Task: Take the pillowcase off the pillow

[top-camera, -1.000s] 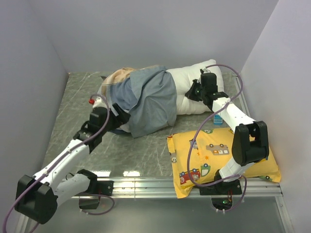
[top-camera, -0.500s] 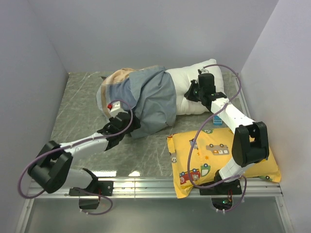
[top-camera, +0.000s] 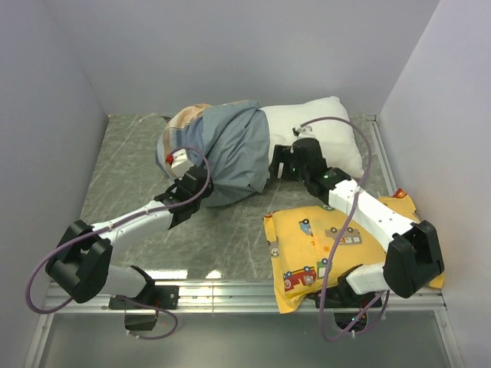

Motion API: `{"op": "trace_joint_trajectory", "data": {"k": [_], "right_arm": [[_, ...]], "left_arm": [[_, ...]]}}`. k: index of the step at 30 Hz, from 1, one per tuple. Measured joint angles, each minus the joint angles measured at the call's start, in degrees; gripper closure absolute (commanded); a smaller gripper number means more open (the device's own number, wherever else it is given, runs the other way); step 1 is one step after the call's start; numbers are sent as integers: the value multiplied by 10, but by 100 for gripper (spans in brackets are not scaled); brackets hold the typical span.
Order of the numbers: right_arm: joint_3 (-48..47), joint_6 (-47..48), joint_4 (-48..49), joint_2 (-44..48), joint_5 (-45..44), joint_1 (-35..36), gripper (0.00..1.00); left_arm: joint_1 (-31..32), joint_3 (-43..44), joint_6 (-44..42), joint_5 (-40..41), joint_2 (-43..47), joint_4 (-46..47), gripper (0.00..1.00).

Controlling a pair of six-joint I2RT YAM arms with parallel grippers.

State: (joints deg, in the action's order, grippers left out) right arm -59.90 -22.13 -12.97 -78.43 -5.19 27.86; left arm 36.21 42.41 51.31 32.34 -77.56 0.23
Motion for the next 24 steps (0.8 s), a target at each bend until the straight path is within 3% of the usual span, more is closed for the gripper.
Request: {"op": "trace_joint_trajectory", "data": {"k": [8, 12, 15, 16, 18, 19, 20, 24], "right_arm": [[71, -41, 13, -33, -52, 12, 16], [78, -58, 80, -52, -64, 12, 18], [87, -68, 144, -55, -84, 12, 32], [89, -68, 161, -55, -91, 12, 47], [89, -67, 186, -56, -104, 13, 66], [89, -67, 198, -56, -109, 13, 89], [88, -63, 207, -56, -114, 12, 99], [72, -63, 206, -51, -132, 12, 100]], "left_arm": [[0, 1, -8, 3, 57, -33, 100], [0, 9, -16, 1, 74, -53, 100], [0, 21, -27, -3, 84, -65, 99], [0, 29, -31, -5, 87, -72, 100], [0, 48, -44, -11, 94, -85, 100], [0, 59, -52, -14, 97, -90, 100], [0, 70, -57, -17, 100, -95, 99], [0, 123, -86, -31, 108, -125, 100]]}}
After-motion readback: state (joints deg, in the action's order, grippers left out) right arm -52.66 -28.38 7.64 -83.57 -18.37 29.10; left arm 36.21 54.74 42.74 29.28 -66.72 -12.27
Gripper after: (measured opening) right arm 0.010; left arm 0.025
